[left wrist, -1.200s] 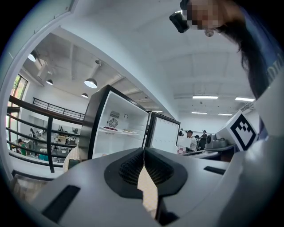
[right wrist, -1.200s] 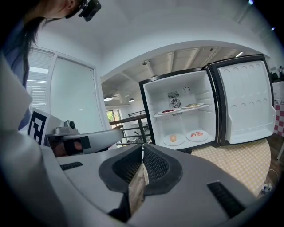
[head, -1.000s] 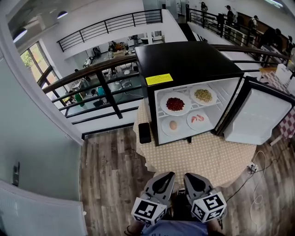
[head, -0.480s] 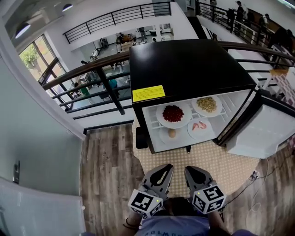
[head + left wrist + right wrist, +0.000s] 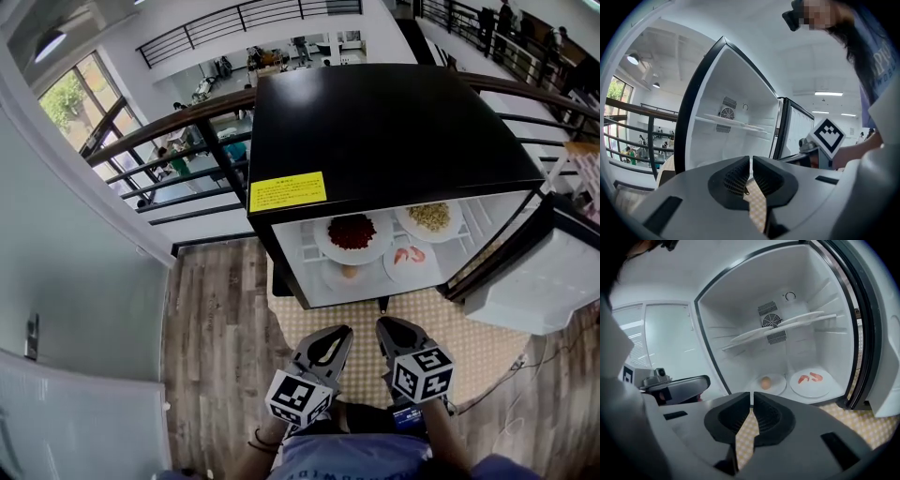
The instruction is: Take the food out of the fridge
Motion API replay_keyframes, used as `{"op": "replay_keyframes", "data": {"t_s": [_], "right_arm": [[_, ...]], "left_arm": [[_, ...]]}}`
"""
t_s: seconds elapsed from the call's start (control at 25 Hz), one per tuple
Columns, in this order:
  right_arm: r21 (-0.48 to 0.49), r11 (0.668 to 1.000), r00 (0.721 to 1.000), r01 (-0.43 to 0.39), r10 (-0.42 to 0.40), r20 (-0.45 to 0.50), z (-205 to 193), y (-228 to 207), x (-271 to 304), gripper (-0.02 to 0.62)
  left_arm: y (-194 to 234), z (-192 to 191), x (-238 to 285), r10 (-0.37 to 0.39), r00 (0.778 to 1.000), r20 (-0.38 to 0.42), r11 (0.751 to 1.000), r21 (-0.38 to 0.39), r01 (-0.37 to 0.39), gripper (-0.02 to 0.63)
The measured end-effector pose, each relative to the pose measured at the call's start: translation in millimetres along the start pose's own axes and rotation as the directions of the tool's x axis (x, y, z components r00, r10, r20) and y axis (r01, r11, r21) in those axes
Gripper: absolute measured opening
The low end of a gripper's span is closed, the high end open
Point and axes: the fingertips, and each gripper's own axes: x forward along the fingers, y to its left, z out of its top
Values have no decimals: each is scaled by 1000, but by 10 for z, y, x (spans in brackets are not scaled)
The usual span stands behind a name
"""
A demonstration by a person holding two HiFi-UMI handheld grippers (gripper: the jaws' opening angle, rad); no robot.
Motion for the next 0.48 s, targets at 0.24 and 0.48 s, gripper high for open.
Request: {"op": "replay_keyframes", "data": {"t_s": [0.24, 0.48], "right_arm": [[154, 988, 1000, -1, 2, -12, -25, -335, 439, 25], [317, 948, 999, 16, -1, -48, -154, -553, 887, 153]], "left_arm": [[117, -167, 136, -10, 1000, -17, 1000, -9, 10, 18], [147, -234, 197, -15, 1000, -24, 999, -40, 14, 18]]}}
